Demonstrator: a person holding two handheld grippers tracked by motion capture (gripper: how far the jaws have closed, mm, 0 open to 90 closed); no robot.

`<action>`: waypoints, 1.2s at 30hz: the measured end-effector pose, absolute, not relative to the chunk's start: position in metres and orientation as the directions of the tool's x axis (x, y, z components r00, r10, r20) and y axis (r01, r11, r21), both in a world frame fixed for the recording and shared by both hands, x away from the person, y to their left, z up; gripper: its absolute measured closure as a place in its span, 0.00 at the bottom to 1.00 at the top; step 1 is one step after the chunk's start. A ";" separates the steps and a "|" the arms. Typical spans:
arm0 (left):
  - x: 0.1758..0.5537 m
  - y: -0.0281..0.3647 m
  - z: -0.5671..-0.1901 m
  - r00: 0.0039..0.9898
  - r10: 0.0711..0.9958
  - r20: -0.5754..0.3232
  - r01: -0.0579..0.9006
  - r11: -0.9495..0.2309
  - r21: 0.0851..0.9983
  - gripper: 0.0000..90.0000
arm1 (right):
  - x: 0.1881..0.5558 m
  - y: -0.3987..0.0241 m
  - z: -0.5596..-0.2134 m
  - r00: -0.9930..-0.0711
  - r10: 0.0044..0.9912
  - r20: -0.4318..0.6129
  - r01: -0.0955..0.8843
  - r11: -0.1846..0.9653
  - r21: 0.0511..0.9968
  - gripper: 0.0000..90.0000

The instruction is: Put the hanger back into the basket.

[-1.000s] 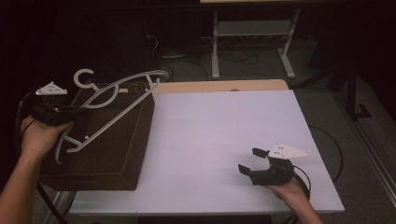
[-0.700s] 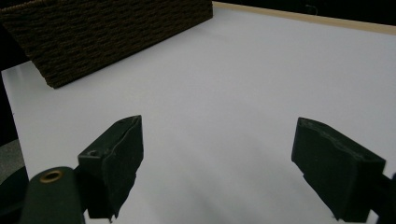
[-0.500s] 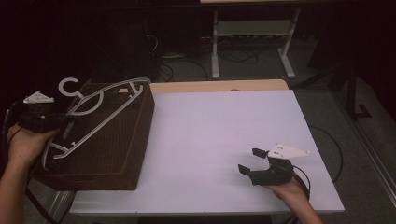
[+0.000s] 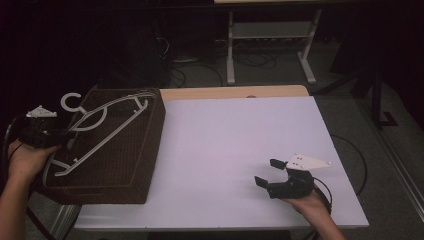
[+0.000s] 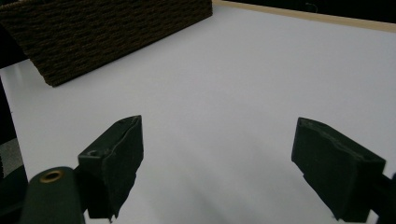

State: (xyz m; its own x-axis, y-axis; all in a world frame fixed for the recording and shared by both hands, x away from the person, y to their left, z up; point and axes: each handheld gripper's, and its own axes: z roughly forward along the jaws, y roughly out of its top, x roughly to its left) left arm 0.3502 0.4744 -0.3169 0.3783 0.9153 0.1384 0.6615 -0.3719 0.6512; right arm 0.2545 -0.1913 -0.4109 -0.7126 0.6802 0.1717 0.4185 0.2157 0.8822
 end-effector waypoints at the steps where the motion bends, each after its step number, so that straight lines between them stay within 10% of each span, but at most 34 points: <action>1: 0.351 0.474 -0.319 0.379 0.915 0.137 0.663 -0.372 0.649 0.91 | 0.254 -0.191 -0.411 -0.713 0.680 0.172 0.419 0.216 0.882 0.18; 23: 0.343 0.457 -0.300 0.431 0.902 -0.001 0.572 -0.272 0.774 0.31 | 0.255 -0.193 -0.406 -0.715 0.678 0.171 0.411 0.210 0.887 0.17; 36: 0.336 0.413 -0.288 0.510 0.860 -0.034 0.479 -0.250 0.841 0.16 | 0.265 -0.196 -0.384 -0.713 0.679 0.177 0.386 0.169 0.907 0.15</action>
State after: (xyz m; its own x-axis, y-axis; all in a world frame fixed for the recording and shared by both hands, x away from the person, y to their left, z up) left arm 0.3362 0.4135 -0.2882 0.5096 0.8597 -0.0344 0.4794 -0.2505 0.8411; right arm 0.2645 -0.1964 -0.3841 -0.7125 0.6791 0.1765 0.3859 0.1691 0.9069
